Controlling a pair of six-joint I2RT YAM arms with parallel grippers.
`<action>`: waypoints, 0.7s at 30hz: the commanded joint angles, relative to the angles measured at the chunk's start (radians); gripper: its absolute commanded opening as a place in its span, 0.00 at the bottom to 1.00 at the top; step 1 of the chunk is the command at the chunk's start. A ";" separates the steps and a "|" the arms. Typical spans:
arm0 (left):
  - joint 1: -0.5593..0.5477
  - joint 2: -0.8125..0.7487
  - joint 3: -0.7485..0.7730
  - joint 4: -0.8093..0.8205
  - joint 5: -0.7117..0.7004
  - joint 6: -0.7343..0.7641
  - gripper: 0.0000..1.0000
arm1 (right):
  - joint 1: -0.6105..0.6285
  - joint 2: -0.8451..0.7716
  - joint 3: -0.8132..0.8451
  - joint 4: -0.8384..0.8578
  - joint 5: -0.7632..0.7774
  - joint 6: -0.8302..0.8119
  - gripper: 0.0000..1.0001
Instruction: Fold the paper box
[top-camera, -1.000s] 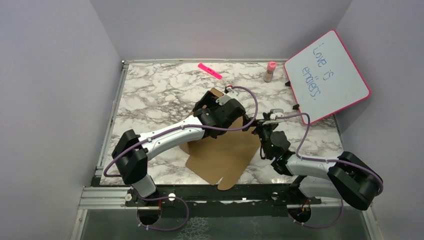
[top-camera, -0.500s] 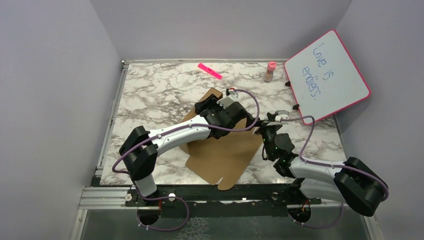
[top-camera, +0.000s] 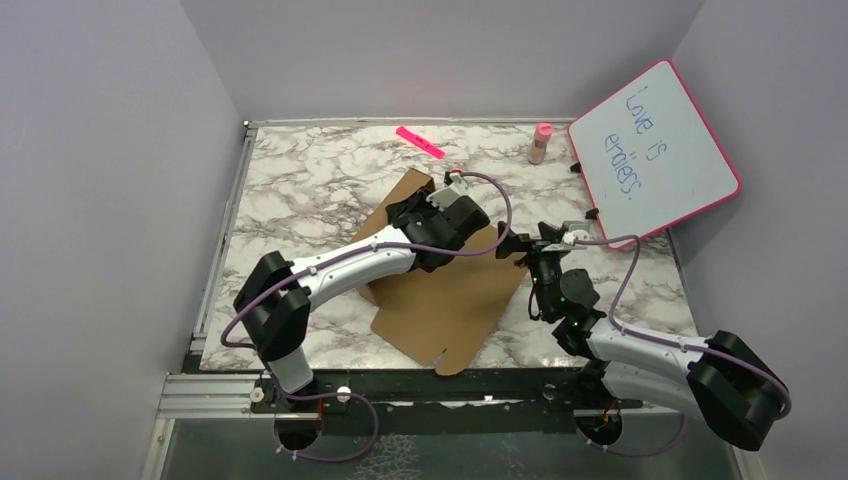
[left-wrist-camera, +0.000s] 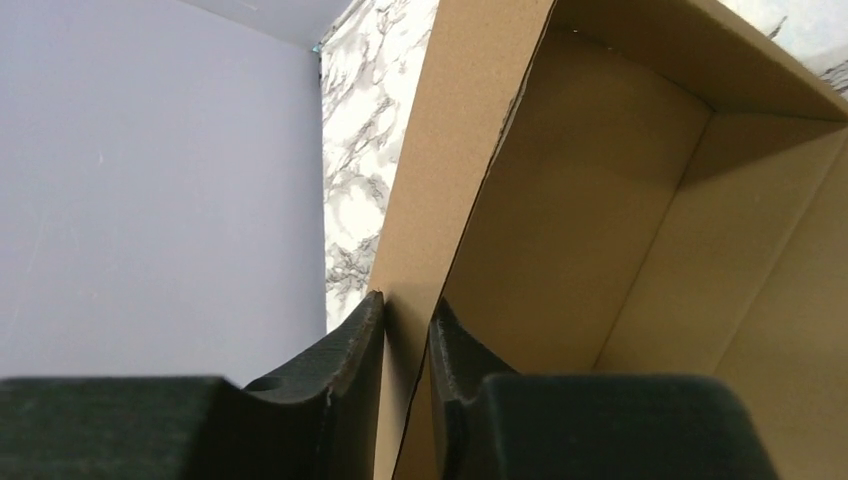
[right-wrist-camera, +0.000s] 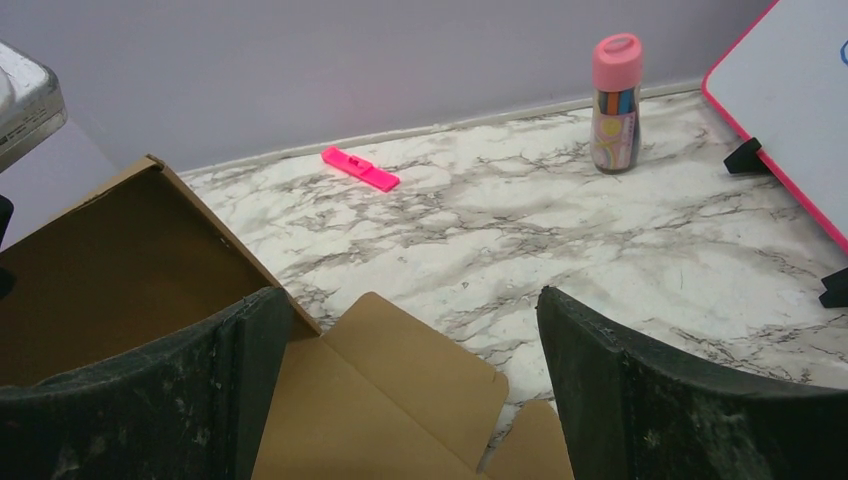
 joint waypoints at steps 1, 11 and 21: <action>0.031 -0.062 0.006 0.000 0.027 0.011 0.19 | -0.003 -0.068 0.021 -0.082 -0.016 0.045 0.97; 0.211 -0.148 -0.035 0.049 0.302 -0.007 0.14 | -0.002 -0.243 0.213 -0.475 -0.162 0.050 0.97; 0.422 -0.165 -0.119 0.140 0.730 -0.105 0.14 | -0.003 -0.284 0.540 -0.868 -0.223 0.035 1.00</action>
